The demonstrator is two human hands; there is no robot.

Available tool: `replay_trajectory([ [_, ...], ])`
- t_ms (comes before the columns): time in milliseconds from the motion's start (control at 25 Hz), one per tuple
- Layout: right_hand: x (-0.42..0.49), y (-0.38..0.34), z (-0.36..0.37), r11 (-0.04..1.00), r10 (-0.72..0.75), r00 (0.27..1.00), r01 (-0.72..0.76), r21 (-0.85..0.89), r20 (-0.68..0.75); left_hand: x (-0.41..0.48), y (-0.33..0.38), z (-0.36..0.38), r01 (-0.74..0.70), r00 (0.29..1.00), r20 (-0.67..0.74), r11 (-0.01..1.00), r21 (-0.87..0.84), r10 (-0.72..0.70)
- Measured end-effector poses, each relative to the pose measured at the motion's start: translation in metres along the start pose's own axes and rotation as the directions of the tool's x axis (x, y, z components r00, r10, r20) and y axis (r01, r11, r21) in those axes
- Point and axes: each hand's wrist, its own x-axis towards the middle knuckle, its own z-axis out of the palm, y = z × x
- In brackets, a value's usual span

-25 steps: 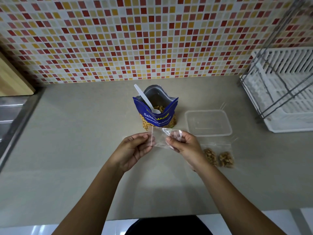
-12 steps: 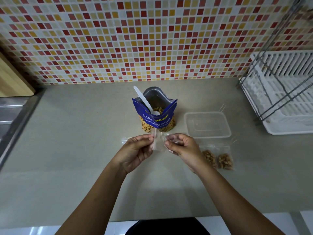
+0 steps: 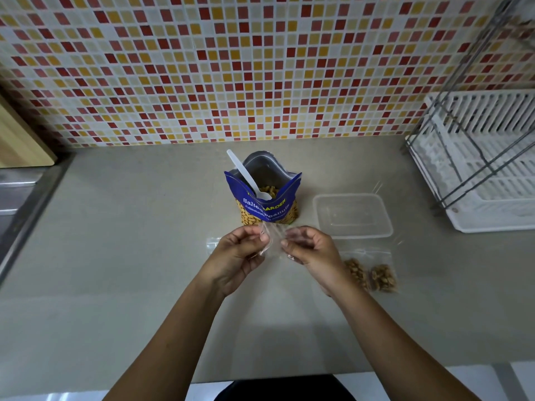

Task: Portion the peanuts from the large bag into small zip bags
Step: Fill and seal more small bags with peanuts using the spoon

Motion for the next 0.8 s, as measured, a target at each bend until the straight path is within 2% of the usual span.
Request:
replay_trajectory([
  [200, 0.002, -0.003, 0.005, 0.999, 0.029, 1.0, -0.029, 0.037, 0.013, 0.0, -0.004, 0.01, 0.002, 0.998, 0.066, 0.968, -0.25, 0.015],
  [360, 0.004, -0.005, 0.003, 0.999, 0.026, 1.0, -0.027, 0.045, 0.015, 0.001, 0.001, 0.004, 0.041, 0.992, 0.123, 0.95, -0.309, -0.003],
  [440, 0.004, -0.006, 0.001, 0.998, 0.031, 0.999, -0.032, 0.062, 0.018, 0.001, 0.003, -0.001, -0.033, 0.993, 0.109, 0.981, -0.194, 0.055],
  [560, 0.004, -0.009, -0.004, 0.998, 0.06, 0.998, -0.06, 0.033, 0.01, 0.001, 0.005, -0.007, -0.219, 0.973, 0.098, 0.968, 0.12, 0.208],
  [680, 0.002, -0.011, -0.009, 0.996, 0.093, 0.996, -0.094, 0.014, 0.005, 0.005, 0.003, -0.017, -0.38, 0.925, 0.152, 0.82, 0.429, 0.349],
  [800, 0.001, -0.012, -0.011, 0.992, 0.125, 0.992, -0.126, 0.026, 0.032, 0.008, 0.002, -0.028, -0.556, 0.824, 0.311, 0.572, 0.603, 0.473],
])
